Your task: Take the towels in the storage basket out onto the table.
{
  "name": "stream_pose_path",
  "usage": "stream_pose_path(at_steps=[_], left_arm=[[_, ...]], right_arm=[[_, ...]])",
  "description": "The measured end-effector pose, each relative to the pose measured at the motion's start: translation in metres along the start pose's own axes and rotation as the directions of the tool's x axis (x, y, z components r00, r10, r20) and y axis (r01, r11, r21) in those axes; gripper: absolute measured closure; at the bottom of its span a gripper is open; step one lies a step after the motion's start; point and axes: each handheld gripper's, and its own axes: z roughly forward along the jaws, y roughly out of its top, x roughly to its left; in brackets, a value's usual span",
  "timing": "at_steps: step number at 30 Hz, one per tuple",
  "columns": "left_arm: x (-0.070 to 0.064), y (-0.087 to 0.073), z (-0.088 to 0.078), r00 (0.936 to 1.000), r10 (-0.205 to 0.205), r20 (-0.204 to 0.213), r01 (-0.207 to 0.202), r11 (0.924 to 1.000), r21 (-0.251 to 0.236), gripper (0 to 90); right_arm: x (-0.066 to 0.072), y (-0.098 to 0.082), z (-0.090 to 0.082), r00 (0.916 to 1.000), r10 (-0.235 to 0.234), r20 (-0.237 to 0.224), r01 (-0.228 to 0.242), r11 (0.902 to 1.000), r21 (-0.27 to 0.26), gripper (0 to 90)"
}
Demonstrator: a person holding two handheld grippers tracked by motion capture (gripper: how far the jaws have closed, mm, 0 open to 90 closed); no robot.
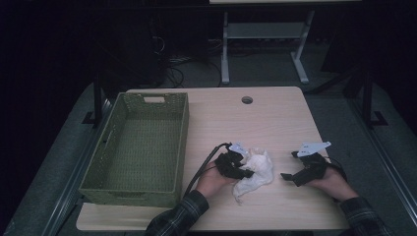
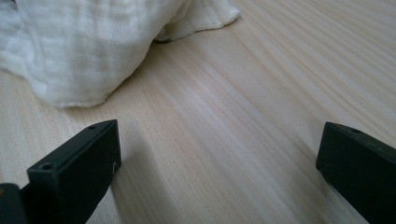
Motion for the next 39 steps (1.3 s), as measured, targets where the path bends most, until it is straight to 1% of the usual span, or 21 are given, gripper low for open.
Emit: stream_pose_path(at_steps=[2,5,8,11,12,13,14,16,17,18,19,21,23,24,26,27,29,30,32,34,39], left_arm=[[-0.001,-0.002,0.004,0.9998,0.015,0.009,-0.015,0.9997,0.017,71.5],[-0.003,-0.002,0.005,0.9995,0.017,0.026,-0.017,0.9997,0.016,70.3],[-0.004,-0.001,0.003,0.9994,0.021,0.029,-0.022,0.9996,0.019,60.8],[-0.007,0.003,-0.011,0.9995,0.029,0.012,-0.029,0.9996,-0.006,53.7],[-0.007,0.003,-0.011,0.9995,0.029,0.012,-0.029,0.9996,-0.006,52.4],[-0.007,0.005,-0.016,0.9997,0.024,0.009,-0.024,0.9995,-0.021,52.4],[-0.009,0.005,-0.027,0.9997,0.020,-0.012,-0.020,0.9989,-0.042,50.3],[-0.008,0.005,-0.038,0.9992,0.002,-0.039,-0.004,0.9982,-0.059,50.0],[-0.008,0.005,-0.038,0.9992,0.002,-0.039,-0.004,0.9982,-0.059,50.0],[-0.006,0.003,-0.047,0.9972,-0.026,-0.070,0.020,0.9966,-0.080,50.1],[-0.005,0.002,-0.050,0.9948,-0.038,-0.095,0.029,0.9953,-0.093,50.6],[-0.002,0.000,-0.053,0.9890,-0.063,-0.134,0.050,0.9939,-0.098,52.2],[0.001,-0.001,-0.052,0.9826,-0.087,-0.164,0.072,0.9928,-0.096,53.3],[0.002,-0.002,-0.052,0.9811,-0.088,-0.173,0.074,0.9934,-0.088,53.5],[0.002,-0.003,-0.051,0.9771,-0.106,-0.185,0.089,0.9915,-0.094,54.2],[0.002,-0.002,-0.052,0.9749,-0.103,-0.197,0.086,0.9921,-0.092,54.3],[0.002,-0.002,-0.054,0.9715,-0.118,-0.206,0.096,0.9892,-0.110,55.0],[0.002,-0.002,-0.054,0.9703,-0.122,-0.209,0.099,0.9884,-0.115,55.3],[0.003,-0.003,-0.055,0.9653,-0.130,-0.226,0.107,0.9877,-0.114,55.7],[0.005,-0.005,-0.055,0.9610,-0.155,-0.229,0.126,0.9822,-0.140,56.7],[0.008,-0.007,-0.055,0.9505,-0.182,-0.252,0.153,0.9795,-0.131,56.8]], right_arm=[[0.000,0.000,0.000,1.0000,0.000,0.000,0.000,1.0000,0.000,0.0],[0.000,0.000,0.000,1.0000,-0.001,0.000,0.001,1.0000,0.000,0.0],[0.000,0.000,0.000,1.0000,0.000,-0.001,0.000,1.0000,0.000,0.0],[0.001,0.001,-0.002,0.9999,0.011,0.001,-0.011,0.9997,0.023,0.0],[0.001,0.001,-0.002,0.9999,0.011,0.001,-0.011,0.9997,0.023,0.0],[0.000,0.002,-0.002,0.9999,0.009,0.006,-0.009,0.9992,0.040,0.0],[0.000,0.004,-0.005,0.9998,0.018,0.008,-0.019,0.9982,0.057,3.8],[0.000,0.005,-0.007,0.9998,0.020,0.004,-0.020,0.9983,0.055,7.0],[0.000,0.006,-0.008,0.9998,0.019,0.008,-0.020,0.9988,0.045,7.5],[0.000,0.007,-0.009,0.9997,0.024,0.009,-0.024,0.9990,0.039,9.8],[0.000,0.009,-0.011,0.9997,0.025,0.005,-0.025,0.9992,0.031,14.0],[-0.002,0.015,-0.014,0.9986,0.052,-0.006,-0.052,0.9984,0.023,15.4],[-0.002,0.019,-0.018,0.9978,0.061,-0.024,-0.061,0.9981,0.006,21.5],[-0.001,0.022,-0.019,0.9975,0.064,-0.028,-0.064,0.9979,-0.003,22.6],[-0.001,0.028,-0.022,0.9988,0.043,-0.023,-0.044,0.9985,-0.034,25.7],[-0.001,0.032,-0.023,0.9989,0.042,-0.022,-0.043,0.9980,-0.046,25.9],[-0.001,0.041,-0.023,0.9994,0.029,-0.019,-0.030,0.9970,-0.072,29.1],[-0.002,0.045,-0.023,0.9991,0.028,-0.033,-0.031,0.9953,-0.092,30.9],[-0.003,0.056,-0.020,0.9990,0.024,-0.039,-0.027,0.9946,-0.100,31.7],[-0.003,0.066,-0.017,0.9984,0.020,-0.054,-0.026,0.9937,-0.109,34.7],[-0.002,0.090,-0.003,0.9964,-0.006,-0.084,-0.004,0.9921,-0.125,42.7]])
